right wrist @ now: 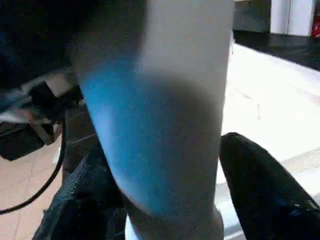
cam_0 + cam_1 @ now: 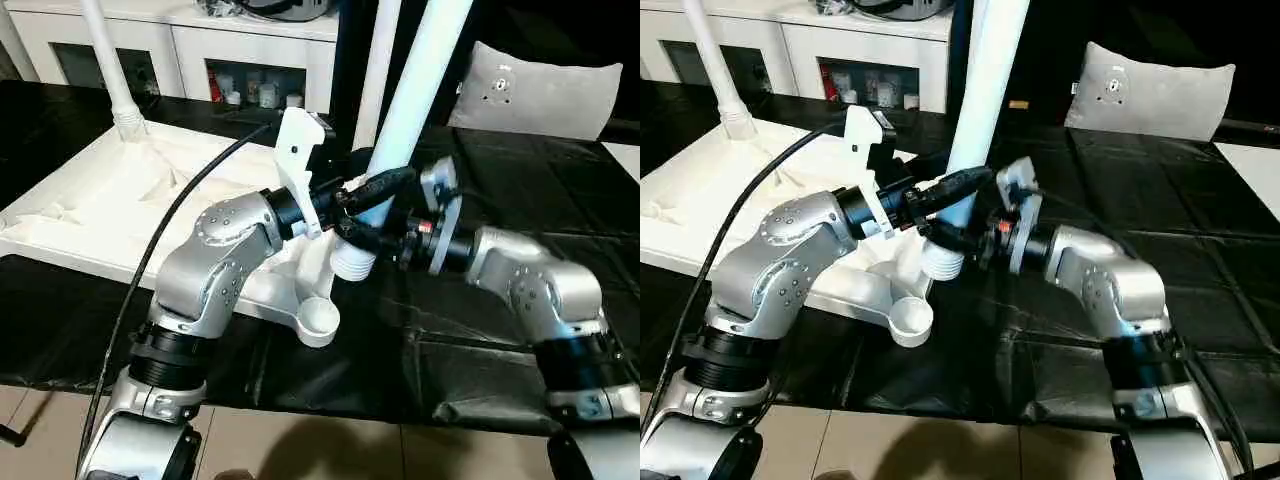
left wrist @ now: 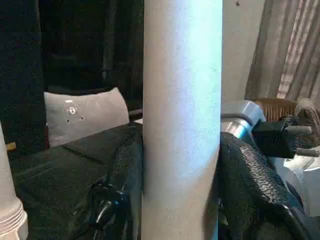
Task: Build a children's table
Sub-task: Pick table leg
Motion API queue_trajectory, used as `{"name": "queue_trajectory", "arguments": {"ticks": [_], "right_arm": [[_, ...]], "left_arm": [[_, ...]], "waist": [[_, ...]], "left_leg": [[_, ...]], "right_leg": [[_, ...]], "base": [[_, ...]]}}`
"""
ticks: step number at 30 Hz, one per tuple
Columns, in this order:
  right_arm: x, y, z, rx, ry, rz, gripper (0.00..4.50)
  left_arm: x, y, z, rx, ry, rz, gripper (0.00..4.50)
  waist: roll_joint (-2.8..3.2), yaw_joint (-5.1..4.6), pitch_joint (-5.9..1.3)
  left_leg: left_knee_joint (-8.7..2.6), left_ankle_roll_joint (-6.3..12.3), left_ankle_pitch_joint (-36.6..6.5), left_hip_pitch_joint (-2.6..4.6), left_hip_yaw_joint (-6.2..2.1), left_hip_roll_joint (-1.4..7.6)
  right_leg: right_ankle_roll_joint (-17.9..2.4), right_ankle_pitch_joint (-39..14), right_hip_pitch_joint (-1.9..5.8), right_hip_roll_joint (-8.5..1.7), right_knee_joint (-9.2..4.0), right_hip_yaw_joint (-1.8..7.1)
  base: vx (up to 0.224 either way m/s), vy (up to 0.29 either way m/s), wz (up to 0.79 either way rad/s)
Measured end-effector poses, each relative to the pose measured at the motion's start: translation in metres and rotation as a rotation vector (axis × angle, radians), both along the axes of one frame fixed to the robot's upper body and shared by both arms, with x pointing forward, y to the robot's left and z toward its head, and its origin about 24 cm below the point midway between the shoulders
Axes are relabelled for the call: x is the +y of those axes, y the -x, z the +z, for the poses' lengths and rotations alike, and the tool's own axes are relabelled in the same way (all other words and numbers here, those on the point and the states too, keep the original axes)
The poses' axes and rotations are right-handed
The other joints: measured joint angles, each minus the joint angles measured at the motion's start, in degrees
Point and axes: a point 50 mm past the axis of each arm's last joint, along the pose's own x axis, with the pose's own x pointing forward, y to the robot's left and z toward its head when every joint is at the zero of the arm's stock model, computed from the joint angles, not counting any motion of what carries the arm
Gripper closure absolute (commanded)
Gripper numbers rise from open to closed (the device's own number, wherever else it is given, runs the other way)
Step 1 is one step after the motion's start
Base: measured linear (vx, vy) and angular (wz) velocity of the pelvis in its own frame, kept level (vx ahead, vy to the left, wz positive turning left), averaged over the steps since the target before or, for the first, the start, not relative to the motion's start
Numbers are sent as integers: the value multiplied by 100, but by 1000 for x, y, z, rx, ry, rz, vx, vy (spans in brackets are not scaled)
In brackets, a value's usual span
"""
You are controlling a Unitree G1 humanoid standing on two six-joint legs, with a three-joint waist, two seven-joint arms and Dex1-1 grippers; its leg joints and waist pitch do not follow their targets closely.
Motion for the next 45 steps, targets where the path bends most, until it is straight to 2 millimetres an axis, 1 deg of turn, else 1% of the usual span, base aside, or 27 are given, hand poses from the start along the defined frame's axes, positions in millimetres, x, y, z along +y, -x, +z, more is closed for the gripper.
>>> {"name": "queue_trajectory", "arguments": {"ticks": [12, 14, 16, 18, 19, 23, 35, 36, 37, 41, 42, 43, 44, 45], "right_arm": [[0, 0, 1, -6, -8, 13, 147], [0, 0, 1, -6, -8, 13, 183], [0, 0, 1, -6, -8, 13, 183], [0, 1, 1, -6, -8, 13, 218], [0, 1, 1, -6, -7, 13, 218], [1, 1, 1, -6, -8, 17, 250], [1, 0, 0, -8, -5, 12, 260], [1, 0, -1, -7, -6, 8, 261], [2, 0, -1, -5, -8, 5, 261], [6, -3, -2, 5, -21, -4, 261], [6, -3, -2, 5, -23, -3, 261], [6, -3, -2, 5, -25, -2, 261], [6, -3, -2, 6, -26, -2, 262], [6, -3, -1, 5, -27, -4, 262]], "left_arm": [[-1, -1, -4, 7, -21, 6, 265], [-1, -1, -4, 7, -21, 6, 265], [-1, -1, -4, 7, -21, 6, 265], [-1, -1, -4, 7, -21, 6, 265], [-1, -1, -4, 7, -21, 6, 265], [-2, -2, -5, 11, -20, 7, 265], [-3, -2, -5, 36, -5, 19, 265], [-3, -3, -6, 49, 2, 22, 209], [-2, -3, -6, 61, 7, 24, 195], [-5, -2, -6, 131, 70, -4, 181], [-5, -2, -6, 135, 77, -8, 166], [-5, -1, -6, 136, 80, -10, 166], [-5, -1, -6, 139, 88, -13, 148], [-6, 0, -6, 143, 99, -16, 143]], "waist": [[-1, 0, 0], [-1, 0, 0], [-1, 0, 0], [-1, 0, 0], [-1, 0, 0], [-2, 0, 0], [-3, 0, 0], [-3, -3, 0], [-3, -4, 0], [-3, 1, 0], [-3, 1, 0], [-3, 1, 0], [-3, 0, 0], [-3, 0, 0]], "left_leg": [[0, 0, 0, 0, 0, 0], [0, 0, 0, 0, 0, 0], [0, 1, 0, 0, 0, 0], [1, 0, 0, 0, 0, 0], [1, 1, 0, 0, 0, 0], [0, 0, 0, 0, 0, 0], [1, 1, 0, 0, 1, 0], [1, 1, 0, 0, 1, 0], [1, 1, 1, 0, 1, 0], [1, 0, 1, 0, 1, 0], [1, 0, 1, 0, 1, 0], [1, 0, 1, 0, 1, 0], [1, 0, 1, 0, 1, 0], [2, 0, 1, -1, 1, 0]], "right_leg": [[0, 0, 0, 0, 1, 0], [0, 0, 0, 0, 1, 0], [0, 0, 0, 0, 1, 0], [0, 0, 0, 0, 1, 0], [0, 0, 0, 0, 1, 0], [0, 0, 0, 0, 1, 0], [0, 0, 0, 0, 1, 0], [0, 0, 0, 0, 1, 0], [0, 0, 0, 0, 2, 0], [-1, 0, 0, 0, 4, 0], [-1, 0, 0, 0, 3, 0], [0, 0, 0, 0, 3, 0], [-1, 0, 0, 0, 3, 0], [-1, 0, 0, 0, 3, 0]], "base": [[0, 0, 0], [0, 0, 0], [0, 0, 0], [0, 0, 0], [0, 0, 0], [0, 0, 0], [0, 0, 0], [0, 0, 0], [0, 0, 0], [0, 0, 0], [0, 0, 0], [0, 0, 0], [0, 0, 0], [0, 0, 0]]}}
